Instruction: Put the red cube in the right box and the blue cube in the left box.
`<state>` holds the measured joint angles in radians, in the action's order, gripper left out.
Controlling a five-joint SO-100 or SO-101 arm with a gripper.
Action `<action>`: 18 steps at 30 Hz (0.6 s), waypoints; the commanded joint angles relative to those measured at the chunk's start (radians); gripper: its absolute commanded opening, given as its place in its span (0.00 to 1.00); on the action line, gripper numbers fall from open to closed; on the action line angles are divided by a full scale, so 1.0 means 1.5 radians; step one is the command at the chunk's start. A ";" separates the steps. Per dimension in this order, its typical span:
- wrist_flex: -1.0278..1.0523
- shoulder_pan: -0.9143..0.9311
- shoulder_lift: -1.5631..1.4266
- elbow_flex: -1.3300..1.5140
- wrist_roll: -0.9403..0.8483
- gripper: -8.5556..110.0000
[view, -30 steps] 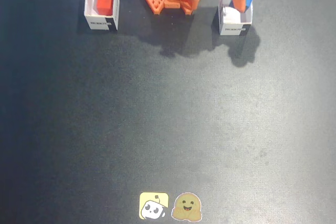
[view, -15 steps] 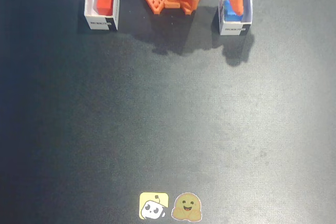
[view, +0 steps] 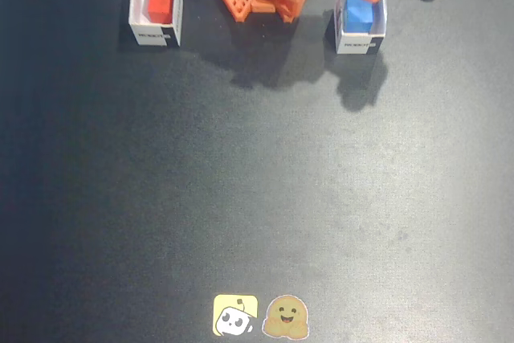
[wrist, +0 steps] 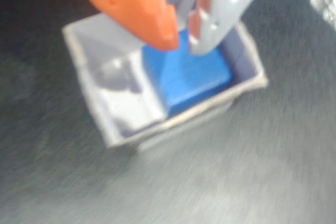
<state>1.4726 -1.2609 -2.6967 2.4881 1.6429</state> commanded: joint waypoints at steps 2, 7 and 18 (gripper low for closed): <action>-0.008 0.053 0.032 -0.070 -0.042 0.07; -0.010 0.148 0.124 -0.147 -0.110 0.07; -0.105 0.422 0.224 -0.151 -0.140 0.07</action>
<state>1.3576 -0.7256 -2.3853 2.3025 1.4573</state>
